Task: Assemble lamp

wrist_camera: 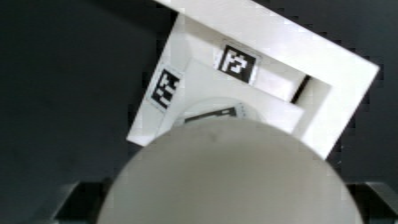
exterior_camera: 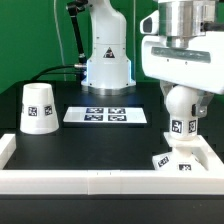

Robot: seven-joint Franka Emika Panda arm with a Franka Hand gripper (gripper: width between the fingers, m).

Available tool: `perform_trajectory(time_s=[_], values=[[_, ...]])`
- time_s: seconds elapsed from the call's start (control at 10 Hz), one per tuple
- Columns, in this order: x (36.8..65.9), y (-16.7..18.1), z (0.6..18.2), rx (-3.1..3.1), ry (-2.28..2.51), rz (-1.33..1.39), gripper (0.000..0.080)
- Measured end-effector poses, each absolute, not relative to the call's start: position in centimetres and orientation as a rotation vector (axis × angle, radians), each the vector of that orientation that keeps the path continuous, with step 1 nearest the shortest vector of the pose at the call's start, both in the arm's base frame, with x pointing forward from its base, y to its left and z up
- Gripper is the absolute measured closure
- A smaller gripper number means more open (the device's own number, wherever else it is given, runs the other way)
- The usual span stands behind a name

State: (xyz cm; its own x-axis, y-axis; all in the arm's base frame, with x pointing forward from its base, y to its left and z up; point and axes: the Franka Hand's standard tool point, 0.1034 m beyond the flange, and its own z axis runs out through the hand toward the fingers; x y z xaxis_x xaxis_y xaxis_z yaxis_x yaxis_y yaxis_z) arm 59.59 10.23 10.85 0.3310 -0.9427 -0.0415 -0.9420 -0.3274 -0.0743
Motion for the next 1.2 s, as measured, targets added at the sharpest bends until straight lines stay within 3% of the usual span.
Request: perform_trajectory(time_s=[0.3, 0.4, 0.6, 1.2], values=[[59.59, 10.34, 10.85, -2.367, 1.909, 0.013, 0.0220], [59.58, 10.38, 10.84, -2.377, 1.897, 0.013, 0.0146], [59.57, 10.41, 10.83, -2.430, 1.827, 0.009, 0.0110], [59.86, 10.71, 10.88, -2.892, 0.924, -0.080, 0.0101]])
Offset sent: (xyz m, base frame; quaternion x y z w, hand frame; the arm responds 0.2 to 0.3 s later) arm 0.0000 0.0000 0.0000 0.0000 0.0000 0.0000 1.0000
